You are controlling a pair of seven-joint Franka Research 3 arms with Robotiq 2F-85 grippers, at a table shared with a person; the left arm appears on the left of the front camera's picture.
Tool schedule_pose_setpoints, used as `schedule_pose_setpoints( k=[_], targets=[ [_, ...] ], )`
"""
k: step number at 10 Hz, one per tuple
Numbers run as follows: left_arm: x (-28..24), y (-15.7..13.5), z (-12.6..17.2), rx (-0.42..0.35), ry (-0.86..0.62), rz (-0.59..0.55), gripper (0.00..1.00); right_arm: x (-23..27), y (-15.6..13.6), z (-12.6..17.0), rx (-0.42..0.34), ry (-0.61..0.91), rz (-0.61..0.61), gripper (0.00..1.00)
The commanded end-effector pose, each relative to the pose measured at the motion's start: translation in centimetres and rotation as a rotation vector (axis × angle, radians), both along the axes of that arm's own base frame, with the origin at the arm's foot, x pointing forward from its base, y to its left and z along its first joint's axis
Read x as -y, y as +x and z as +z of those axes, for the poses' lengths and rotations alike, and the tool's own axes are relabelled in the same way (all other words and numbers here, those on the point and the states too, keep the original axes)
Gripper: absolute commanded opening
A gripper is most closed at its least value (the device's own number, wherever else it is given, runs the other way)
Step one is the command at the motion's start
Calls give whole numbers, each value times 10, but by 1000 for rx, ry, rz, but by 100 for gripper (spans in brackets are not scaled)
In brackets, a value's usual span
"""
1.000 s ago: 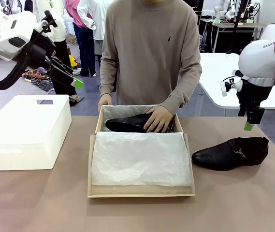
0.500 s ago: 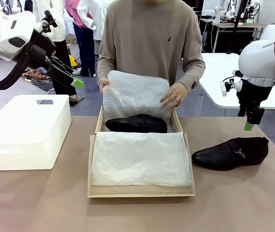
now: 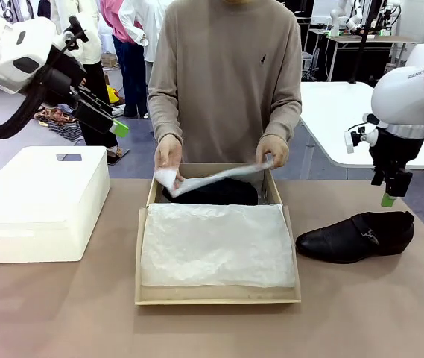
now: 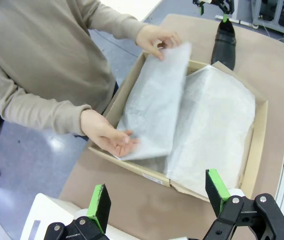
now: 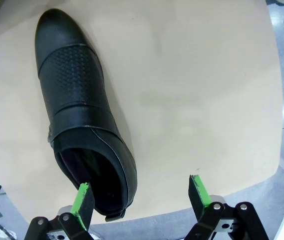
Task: Pack the shoes into the box.
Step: Place the other shoe of the Shoes into the Shoes Box.
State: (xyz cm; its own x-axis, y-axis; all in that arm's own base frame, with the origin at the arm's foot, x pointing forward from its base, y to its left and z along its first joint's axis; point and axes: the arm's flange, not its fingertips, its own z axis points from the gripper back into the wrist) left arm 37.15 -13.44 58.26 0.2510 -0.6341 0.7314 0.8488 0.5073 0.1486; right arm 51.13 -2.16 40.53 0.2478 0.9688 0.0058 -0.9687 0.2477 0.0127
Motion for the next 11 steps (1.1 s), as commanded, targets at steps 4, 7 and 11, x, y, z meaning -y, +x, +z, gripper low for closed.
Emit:
schedule_pose_setpoints(
  k=[4,7,11],
  targets=[
    [-2,1,-2,2,-16,-21,100,15,0,-26,9,20,46,100],
    [-2,1,-2,2,-16,-21,100,14,5,-37,4,26,75,100],
    [-2,1,-2,2,-16,-21,100,14,7,-48,22,51,90,100]
  ],
)
